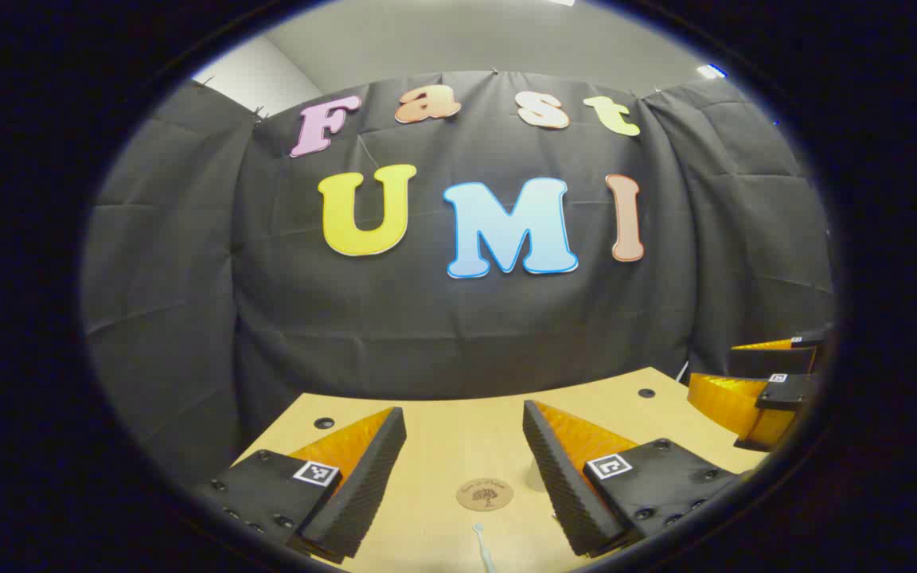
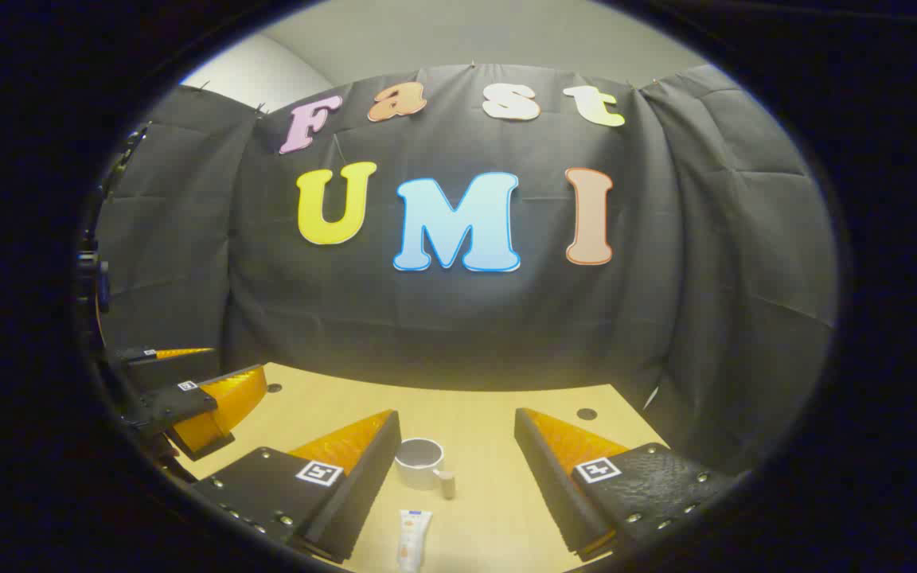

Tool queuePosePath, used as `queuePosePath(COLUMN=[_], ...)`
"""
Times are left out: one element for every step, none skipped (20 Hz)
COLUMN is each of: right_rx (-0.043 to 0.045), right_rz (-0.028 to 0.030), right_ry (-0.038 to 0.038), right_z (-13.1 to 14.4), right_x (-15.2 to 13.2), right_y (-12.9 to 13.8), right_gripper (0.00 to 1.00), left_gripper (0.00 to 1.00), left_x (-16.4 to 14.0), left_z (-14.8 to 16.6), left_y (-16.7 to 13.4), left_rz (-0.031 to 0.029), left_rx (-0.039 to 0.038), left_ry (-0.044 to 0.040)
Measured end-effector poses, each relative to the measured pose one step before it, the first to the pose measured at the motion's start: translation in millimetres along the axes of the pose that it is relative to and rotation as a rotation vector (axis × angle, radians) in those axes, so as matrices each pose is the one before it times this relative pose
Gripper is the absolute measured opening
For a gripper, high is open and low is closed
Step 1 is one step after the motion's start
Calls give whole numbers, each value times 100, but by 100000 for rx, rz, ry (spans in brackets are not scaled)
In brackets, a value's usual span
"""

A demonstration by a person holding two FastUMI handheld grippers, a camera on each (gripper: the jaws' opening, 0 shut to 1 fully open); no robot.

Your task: Put the toothbrush and toothpaste on the desktop into the cup, then pick up the cup and place it on the coaster on the desktop.

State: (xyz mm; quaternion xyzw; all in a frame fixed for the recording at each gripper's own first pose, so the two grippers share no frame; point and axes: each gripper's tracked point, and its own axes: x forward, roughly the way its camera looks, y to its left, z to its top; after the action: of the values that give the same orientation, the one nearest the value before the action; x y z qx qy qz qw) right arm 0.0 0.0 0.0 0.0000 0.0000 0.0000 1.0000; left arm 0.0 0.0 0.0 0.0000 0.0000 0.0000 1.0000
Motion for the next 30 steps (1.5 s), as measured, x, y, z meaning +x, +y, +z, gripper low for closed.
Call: queuePosePath(right_rx=[-323,-362,-303,-68,102,141,91,144,83,21,-50,-125,-125,120,264,298,176,56,-11,47,11,-50,219,642,824,799,773,576,330,126], right_rz=[365,438,307,394,308,232,223,239,146,99,-17,-185,-151,211,260,423,859,744,575,529,394,807,741,816,648,522,388,262,-125,-161], right_ry=[472,322,138,142,350,434,663,573,787,411,427,725,1410,1791,2034,1789,2096,2569,2514,2875,3664,4480,4295,3598,3361,3228,3044,2700,2548,2805], right_z=[-58,-220,18,-170,-23,-143,-146,-80,-295,-229,-17,-308,-323,-358,-522,-578,-562,-786,-735,-996,-981,-1396,-1220,-1315,-1130,-1004,-835,-605,-1276,-912], right_x=[206,31,163,-82,109,154,112,72,105,15,80,47,89,205,146,40,127,214,230,391,442,536,520,646,535,528,626,547,505,494], right_y=[17,120,30,190,108,-38,67,72,-65,25,-55,-52,-1,-76,134,222,251,156,166,222,172,321,263,146,116,40,74,-3,155,-86], right_gripper=[90,90,90,90,90,90,90,90,90,91,90,90,90,90,90,90,90,91,91,91,90,91,91,91,91,91,91,91,91,91], left_gripper=[97,97,97,97,97,97,97,97,97,97,97,97,97,97,97,97,97,97,97,97,97,97,98,100,98,100,98,99,100,99], left_x=[-22,105,16,135,46,55,95,139,93,41,108,110,127,227,247,176,167,82,327,341,450,578,521,568,329,550,515,539,470,497], left_z=[-287,3,59,-3,-129,-41,-20,-34,15,-2,-49,-108,-412,-532,-527,-613,-705,-827,-986,-1289,-1446,-1768,-1745,-1500,-1404,-1522,-1742,-1470,-1271,-1242], left_y=[150,141,101,-8,38,-2,-80,-136,-91,-118,-108,-153,-152,-48,-112,-126,-47,-24,-84,-212,-320,-234,-169,-77,-6,-22,-20,55,58,154], left_rz=[514,423,402,154,128,-7,32,-130,-212,-236,-72,-255,-258,-213,-273,-232,-76,-142,-314,-593,-1201,-821,-586,-325,-284,-150,-165,-233,-158,-285], left_rx=[-50,148,342,317,181,210,291,249,143,114,185,139,35,-149,-224,-168,33,176,272,150,-131,-144,-86,-96,85,-48,-481,-594,-723,-713], left_ry=[395,64,81,142,-13,136,218,174,177,132,198,533,1016,1570,1906,1717,1759,2084,2414,2898,3480,3891,3936,3427,3374,3763,4300,3452,3231,3457])
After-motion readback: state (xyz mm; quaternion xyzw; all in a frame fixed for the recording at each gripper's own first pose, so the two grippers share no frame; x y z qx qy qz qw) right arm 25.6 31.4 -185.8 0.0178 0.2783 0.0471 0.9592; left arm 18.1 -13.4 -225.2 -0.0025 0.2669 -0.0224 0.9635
